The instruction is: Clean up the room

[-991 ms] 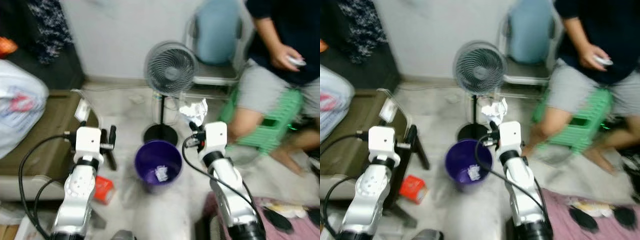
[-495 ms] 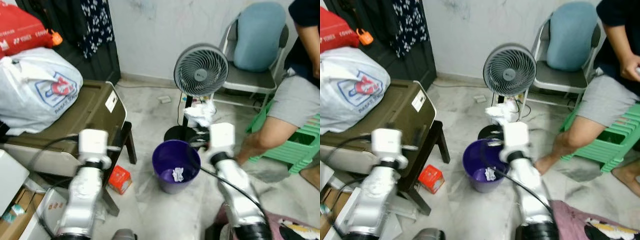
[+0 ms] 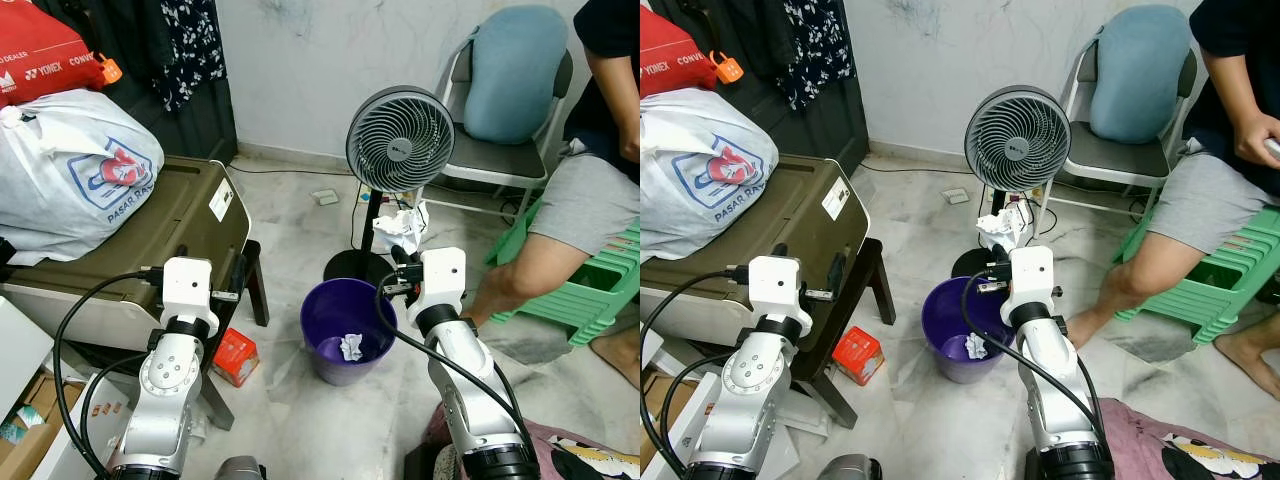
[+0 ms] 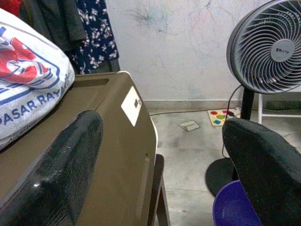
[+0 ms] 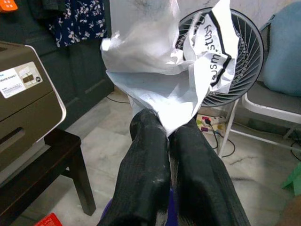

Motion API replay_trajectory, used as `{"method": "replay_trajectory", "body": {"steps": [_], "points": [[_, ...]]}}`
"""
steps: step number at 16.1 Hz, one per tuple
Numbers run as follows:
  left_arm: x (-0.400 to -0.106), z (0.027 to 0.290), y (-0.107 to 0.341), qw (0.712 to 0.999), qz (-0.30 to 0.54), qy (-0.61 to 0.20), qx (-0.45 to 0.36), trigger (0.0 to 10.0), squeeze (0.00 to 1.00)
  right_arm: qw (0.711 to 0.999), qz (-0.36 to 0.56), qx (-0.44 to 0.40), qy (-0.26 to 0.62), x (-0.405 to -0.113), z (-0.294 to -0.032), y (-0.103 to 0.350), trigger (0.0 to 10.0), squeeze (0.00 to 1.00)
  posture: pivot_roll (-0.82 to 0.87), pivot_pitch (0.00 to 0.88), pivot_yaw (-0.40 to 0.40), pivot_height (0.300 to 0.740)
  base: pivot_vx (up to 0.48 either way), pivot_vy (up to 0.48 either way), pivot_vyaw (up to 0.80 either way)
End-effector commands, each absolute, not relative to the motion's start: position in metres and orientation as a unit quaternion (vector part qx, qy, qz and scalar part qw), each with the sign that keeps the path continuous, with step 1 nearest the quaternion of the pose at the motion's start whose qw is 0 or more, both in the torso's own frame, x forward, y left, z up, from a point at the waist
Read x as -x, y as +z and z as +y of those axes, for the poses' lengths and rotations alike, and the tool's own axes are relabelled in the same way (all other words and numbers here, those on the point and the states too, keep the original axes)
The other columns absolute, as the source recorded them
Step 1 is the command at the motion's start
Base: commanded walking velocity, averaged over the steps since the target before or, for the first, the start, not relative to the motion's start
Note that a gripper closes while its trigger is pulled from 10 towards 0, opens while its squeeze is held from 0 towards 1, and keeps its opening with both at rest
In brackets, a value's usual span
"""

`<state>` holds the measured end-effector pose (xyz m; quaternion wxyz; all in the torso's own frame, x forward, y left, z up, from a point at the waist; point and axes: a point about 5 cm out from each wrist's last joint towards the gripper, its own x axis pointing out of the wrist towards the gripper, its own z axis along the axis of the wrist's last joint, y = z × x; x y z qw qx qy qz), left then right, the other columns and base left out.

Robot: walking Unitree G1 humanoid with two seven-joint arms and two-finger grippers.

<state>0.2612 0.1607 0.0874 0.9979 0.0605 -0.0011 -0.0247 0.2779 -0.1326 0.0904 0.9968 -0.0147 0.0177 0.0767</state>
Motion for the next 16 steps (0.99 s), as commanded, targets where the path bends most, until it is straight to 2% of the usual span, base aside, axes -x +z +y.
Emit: {"method": "replay_trajectory", "body": {"steps": [1,3,6,10,16], "points": [[-0.2615,0.1610,0.0909,0.998,-0.005,-0.029,-0.063,10.0,0.00,0.997,0.020,0.012,0.073,-0.2797,-0.1341,0.0915,10.0,0.00,0.07,0.000,-0.031,0.740,0.000,0.000,0.00],[-0.2616,0.1611,0.0911,0.998,-0.006,-0.030,-0.064,10.0,0.00,0.996,0.017,0.022,0.079,-0.2797,-0.1323,0.0922,10.0,0.00,0.07,0.000,-0.032,0.740,0.000,0.000,0.00],[-0.2618,0.1611,0.0912,0.997,-0.007,-0.030,-0.064,10.0,0.00,0.996,0.018,0.023,0.081,-0.2802,-0.1319,0.0919,10.0,0.00,0.07,0.000,-0.033,0.740,0.000,0.000,0.75],[-0.2623,0.1602,0.0911,0.997,-0.007,-0.034,-0.062,10.0,0.00,0.996,0.020,0.021,0.079,-0.2810,-0.1321,0.0912,10.0,0.00,0.08,0.000,-0.034,0.740,0.000,0.000,0.00],[-0.2631,0.1611,0.0913,0.998,-0.007,-0.029,-0.061,10.0,0.00,0.996,0.022,0.020,0.080,-0.2823,-0.1317,0.0907,10.0,0.00,0.08,0.000,-0.034,0.740,0.311,0.000,0.00]]}}
